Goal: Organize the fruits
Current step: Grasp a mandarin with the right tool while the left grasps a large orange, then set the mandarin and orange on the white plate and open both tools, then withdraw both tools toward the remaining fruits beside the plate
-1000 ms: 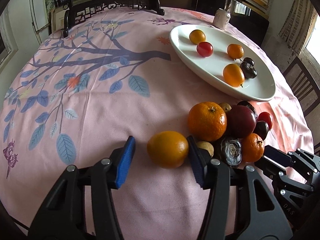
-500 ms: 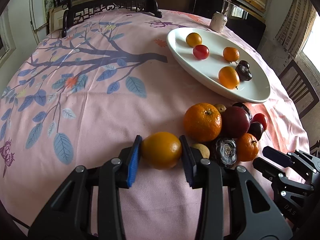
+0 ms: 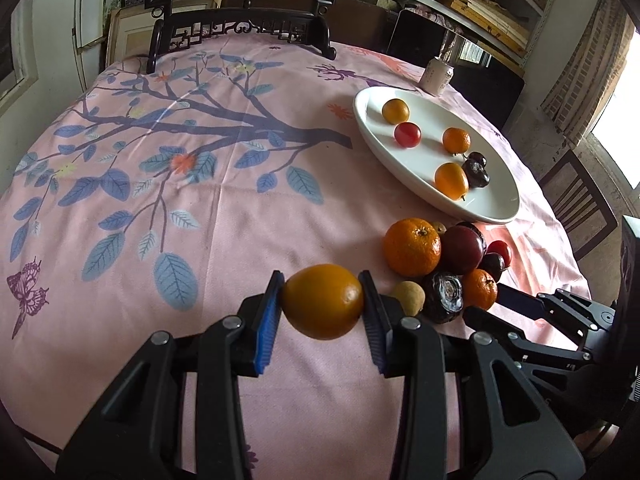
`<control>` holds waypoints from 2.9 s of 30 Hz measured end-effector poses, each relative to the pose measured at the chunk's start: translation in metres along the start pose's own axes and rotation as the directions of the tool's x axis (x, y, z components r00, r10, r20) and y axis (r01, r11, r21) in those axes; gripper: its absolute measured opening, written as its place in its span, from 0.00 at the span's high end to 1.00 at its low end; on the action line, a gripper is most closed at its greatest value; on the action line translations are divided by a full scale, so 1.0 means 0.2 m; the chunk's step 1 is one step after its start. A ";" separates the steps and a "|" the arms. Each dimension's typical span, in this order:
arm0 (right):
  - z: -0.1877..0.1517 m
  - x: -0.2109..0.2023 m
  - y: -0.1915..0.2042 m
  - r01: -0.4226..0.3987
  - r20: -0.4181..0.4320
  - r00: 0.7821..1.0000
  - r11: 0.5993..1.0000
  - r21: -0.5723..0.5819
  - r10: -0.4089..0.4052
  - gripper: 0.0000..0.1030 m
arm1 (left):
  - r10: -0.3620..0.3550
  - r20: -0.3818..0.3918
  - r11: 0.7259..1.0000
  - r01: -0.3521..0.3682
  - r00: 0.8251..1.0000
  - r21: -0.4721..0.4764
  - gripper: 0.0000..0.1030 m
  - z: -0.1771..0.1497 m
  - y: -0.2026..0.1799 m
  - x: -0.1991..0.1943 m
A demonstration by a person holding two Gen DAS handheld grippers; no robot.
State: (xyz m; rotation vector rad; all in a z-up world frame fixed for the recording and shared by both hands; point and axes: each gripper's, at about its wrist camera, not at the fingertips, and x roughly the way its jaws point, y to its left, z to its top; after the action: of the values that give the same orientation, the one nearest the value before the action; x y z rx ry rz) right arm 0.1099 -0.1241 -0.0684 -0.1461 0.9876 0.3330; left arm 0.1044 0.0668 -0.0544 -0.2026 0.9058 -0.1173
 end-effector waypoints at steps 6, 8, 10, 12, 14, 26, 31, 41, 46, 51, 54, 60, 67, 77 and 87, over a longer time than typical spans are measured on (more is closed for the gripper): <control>0.04 0.07 -0.02 -0.008 -0.002 1.000 1.000 0.013 0.008 0.63 | -0.011 0.005 1.000 0.011 1.000 0.008 0.63 0.01 -0.02 -0.03; 0.03 0.04 -0.02 -0.033 -0.002 0.999 0.999 0.003 0.033 0.63 | -0.013 0.008 1.000 0.013 1.000 0.014 0.63 0.02 -0.03 -0.04; 0.02 -0.02 -0.01 -0.038 0.019 0.999 0.999 -0.007 0.038 0.63 | -0.009 0.014 1.000 0.009 1.000 0.027 0.63 0.04 -0.05 -0.06; 0.01 -0.08 -0.01 -0.039 0.044 0.998 0.999 -0.014 0.040 0.63 | -0.007 0.019 0.999 0.007 1.000 0.042 0.63 0.06 -0.08 -0.07; 0.00 -0.13 -0.04 -0.044 0.061 0.997 0.999 -0.007 0.044 0.63 | -0.012 0.019 0.998 0.011 1.000 0.057 0.63 0.09 -0.12 -0.08; 0.40 -0.10 -0.43 0.054 0.177 0.983 0.999 0.007 -0.054 0.63 | 0.007 -0.040 0.988 -0.001 0.999 0.156 0.63 0.61 -0.45 0.20; 0.57 0.08 -0.62 0.124 0.142 0.981 0.991 0.055 -0.131 0.64 | 0.047 -0.081 0.985 -0.033 0.996 0.169 0.63 0.85 -0.60 0.49; 0.58 0.23 -0.72 0.162 0.108 0.980 0.986 0.049 -0.166 0.43 | 0.057 -0.158 0.986 -0.031 0.986 0.167 0.53 0.93 -0.70 0.78; 0.54 0.03 -0.70 0.153 0.156 0.975 0.986 0.060 -0.161 0.43 | 0.037 -0.065 0.985 -0.025 0.997 0.172 0.41 0.91 -0.65 0.53; 0.31 -0.20 -0.63 0.088 0.185 0.977 0.990 0.110 -0.107 0.26 | 0.042 0.030 0.986 -0.046 0.999 0.163 0.31 0.67 -0.52 0.19; 0.15 -0.27 -0.55 0.037 0.200 0.978 0.991 0.129 -0.063 0.26 | 0.061 0.060 0.990 -0.068 0.996 0.126 0.29 0.45 -0.39 0.07; 0.00 -0.24 -0.42 0.065 0.180 0.980 0.992 0.112 -0.085 0.26 | 0.100 0.035 0.992 -0.102 0.994 0.078 0.29 0.08 -0.17 0.01; 0.00 -0.10 -0.43 0.023 0.121 0.992 0.994 0.102 -0.036 0.57 | 0.133 -0.010 0.990 -0.133 0.991 0.053 0.29 -0.04 -0.05 0.01; 0.06 0.10 -0.38 -0.076 0.036 0.997 0.992 0.105 0.073 0.70 | 0.128 -0.025 0.987 -0.125 0.991 0.104 0.29 -0.08 -0.10 0.02; -0.02 -0.12 -0.40 0.007 0.106 0.994 0.996 0.092 -0.017 0.71 | 0.092 -0.097 0.985 -0.076 0.991 0.156 0.33 -0.09 -0.18 0.15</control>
State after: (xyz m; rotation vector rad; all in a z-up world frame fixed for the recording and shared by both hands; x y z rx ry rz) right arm 0.1211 -0.2047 -0.0532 -0.0506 0.8945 0.2814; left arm 0.1080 0.0246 -0.0792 -0.0167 1.0029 -0.1189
